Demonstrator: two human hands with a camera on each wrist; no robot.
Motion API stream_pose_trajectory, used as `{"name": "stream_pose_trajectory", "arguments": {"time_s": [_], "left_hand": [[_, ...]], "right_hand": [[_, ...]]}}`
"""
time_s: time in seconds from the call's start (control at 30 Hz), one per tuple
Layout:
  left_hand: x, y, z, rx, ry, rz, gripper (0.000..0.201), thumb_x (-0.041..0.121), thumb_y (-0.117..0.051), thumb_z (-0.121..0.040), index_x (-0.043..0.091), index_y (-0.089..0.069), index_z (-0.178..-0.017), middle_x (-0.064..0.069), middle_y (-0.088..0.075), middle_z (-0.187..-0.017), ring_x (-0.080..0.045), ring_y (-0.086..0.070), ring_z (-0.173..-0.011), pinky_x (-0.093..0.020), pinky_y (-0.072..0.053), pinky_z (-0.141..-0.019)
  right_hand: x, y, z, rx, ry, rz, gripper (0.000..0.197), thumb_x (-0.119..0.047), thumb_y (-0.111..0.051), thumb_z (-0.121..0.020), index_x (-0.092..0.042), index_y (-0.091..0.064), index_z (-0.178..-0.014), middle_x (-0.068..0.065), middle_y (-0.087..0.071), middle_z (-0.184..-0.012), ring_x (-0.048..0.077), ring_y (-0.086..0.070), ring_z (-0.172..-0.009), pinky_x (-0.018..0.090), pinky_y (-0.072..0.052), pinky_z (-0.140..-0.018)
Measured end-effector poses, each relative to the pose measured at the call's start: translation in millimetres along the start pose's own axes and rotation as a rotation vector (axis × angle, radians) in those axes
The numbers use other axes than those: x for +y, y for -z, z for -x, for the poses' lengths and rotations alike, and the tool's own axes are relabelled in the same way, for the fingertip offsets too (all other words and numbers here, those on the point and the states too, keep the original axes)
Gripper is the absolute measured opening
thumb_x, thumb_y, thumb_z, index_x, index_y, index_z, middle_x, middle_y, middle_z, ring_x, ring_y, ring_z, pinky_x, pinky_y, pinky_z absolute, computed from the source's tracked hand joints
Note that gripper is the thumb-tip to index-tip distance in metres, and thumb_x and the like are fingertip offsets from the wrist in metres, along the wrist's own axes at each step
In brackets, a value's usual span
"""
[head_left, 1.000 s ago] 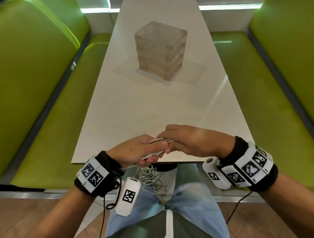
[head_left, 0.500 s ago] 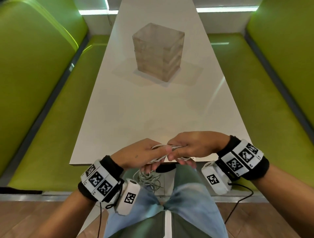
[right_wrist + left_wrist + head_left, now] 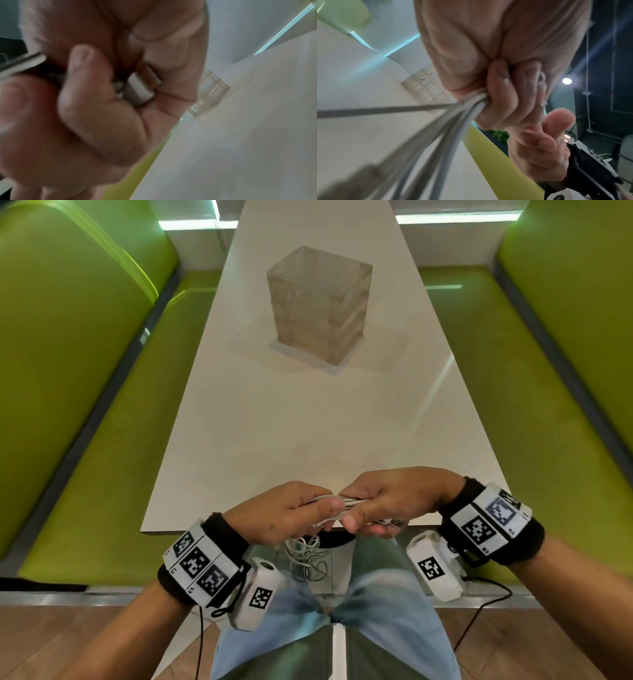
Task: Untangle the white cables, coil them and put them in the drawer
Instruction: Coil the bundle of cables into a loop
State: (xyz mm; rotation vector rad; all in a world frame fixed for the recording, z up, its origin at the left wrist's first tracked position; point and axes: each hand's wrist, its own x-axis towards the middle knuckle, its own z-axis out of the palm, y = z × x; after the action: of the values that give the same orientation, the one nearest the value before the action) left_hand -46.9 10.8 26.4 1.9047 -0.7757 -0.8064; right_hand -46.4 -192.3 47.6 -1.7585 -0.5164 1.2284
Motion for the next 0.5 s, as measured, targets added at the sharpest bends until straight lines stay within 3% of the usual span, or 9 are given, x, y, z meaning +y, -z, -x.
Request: {"name": "stream_pose_trajectory", "arguments": {"time_s": [0.1, 0.13, 0.23, 0.3, 0.33, 0.4, 0.47, 0.5], "left_hand": [[-0.7, -1.7, -1.0, 0.039, 0.004, 0.07, 0.041, 0.038, -0.044, -0.095, 0.003, -0.057, -0.076, 0.012, -0.045, -0.055, -0.003, -0.041, -0.05, -0.013, -0.034, -0.051], [0.7, -2.3, -1.2, 0.048, 0.012, 0.099, 0.042, 0.038, -0.045, -0.095, 0.002, -0.057, -0.078, 0.012, -0.044, -0.053, -0.003, -0.04, -0.048, -0.013, -0.034, -0.05], [1.0, -2.7, -2.0, 0.052, 0.031, 0.158, 0.049, 0.05, -0.047, -0.093, 0.004, -0.059, -0.082, 0.009, -0.046, -0.052, -0.006, -0.041, -0.044, -0.014, -0.035, -0.046], [0.1, -1.5, -1.4, 0.007, 0.047, 0.234, 0.058, 0.064, -0.052, -0.083, 0.008, -0.06, -0.093, 0.005, -0.055, -0.057, -0.011, -0.051, -0.047, -0.019, -0.043, -0.048], [-1.5, 0.0, -1.2, -0.029, 0.061, 0.269, 0.058, 0.064, -0.057, -0.08, 0.01, -0.059, -0.1, 0.003, -0.061, -0.062, -0.014, -0.058, -0.052, -0.023, -0.048, -0.051], [-3.9, 2.0, 0.5, -0.051, 0.069, 0.248, 0.035, 0.046, -0.063, -0.085, 0.018, -0.058, -0.105, 0.003, -0.068, -0.069, -0.015, -0.066, -0.063, -0.029, -0.054, -0.062], [-8.3, 2.5, 0.6, 0.084, 0.073, 0.243, 0.013, 0.034, -0.058, -0.09, 0.021, -0.061, -0.091, 0.001, -0.068, -0.063, -0.011, -0.065, -0.057, -0.024, -0.051, -0.058], [-11.3, 1.6, -0.3, 0.186, 0.062, 0.268, 0.018, 0.034, -0.055, -0.091, 0.019, -0.061, -0.083, -0.002, -0.065, -0.058, -0.012, -0.062, -0.051, -0.021, -0.046, -0.053]], "right_hand": [[-2.0, 1.1, 0.9, 0.044, 0.014, 0.032, 0.02, -0.02, -0.052, -0.096, -0.014, -0.054, -0.076, -0.003, -0.047, -0.053, 0.012, -0.042, -0.043, 0.021, -0.032, -0.043], [-2.6, 1.7, 1.8, 0.058, 0.012, 0.042, 0.021, -0.02, -0.051, -0.096, -0.014, -0.056, -0.076, -0.003, -0.047, -0.053, 0.012, -0.043, -0.043, 0.023, -0.032, -0.043], [-4.4, 3.2, 4.4, 0.089, -0.005, 0.05, 0.022, -0.021, -0.051, -0.096, 0.0, -0.06, -0.098, -0.001, -0.046, -0.052, 0.011, -0.041, -0.041, 0.021, -0.029, -0.039], [-4.7, 5.5, 6.6, 0.109, -0.014, 0.027, 0.02, -0.021, -0.051, -0.096, -0.004, -0.062, -0.094, -0.002, -0.045, -0.05, 0.01, -0.037, -0.038, 0.019, -0.027, -0.037], [-5.0, 7.3, 9.0, 0.124, -0.007, 0.013, 0.019, -0.021, -0.052, -0.096, -0.01, -0.062, -0.085, -0.004, -0.045, -0.049, 0.01, -0.036, -0.037, 0.018, -0.026, -0.037], [-5.6, 12.7, 16.0, 0.176, 0.011, -0.005, 0.024, -0.022, -0.052, -0.095, -0.019, -0.059, -0.072, -0.004, -0.046, -0.048, 0.011, -0.035, -0.037, 0.018, -0.025, -0.037], [-7.1, 18.2, 21.7, 0.252, 0.035, -0.012, 0.024, -0.023, -0.052, -0.095, -0.014, -0.054, -0.073, -0.003, -0.046, -0.049, 0.012, -0.036, -0.039, 0.018, -0.025, -0.038], [-7.0, 19.8, 23.0, 0.286, 0.054, -0.025, 0.024, -0.024, -0.052, -0.095, -0.012, -0.053, -0.074, -0.002, -0.046, -0.05, 0.012, -0.036, -0.04, 0.018, -0.026, -0.039]]}}
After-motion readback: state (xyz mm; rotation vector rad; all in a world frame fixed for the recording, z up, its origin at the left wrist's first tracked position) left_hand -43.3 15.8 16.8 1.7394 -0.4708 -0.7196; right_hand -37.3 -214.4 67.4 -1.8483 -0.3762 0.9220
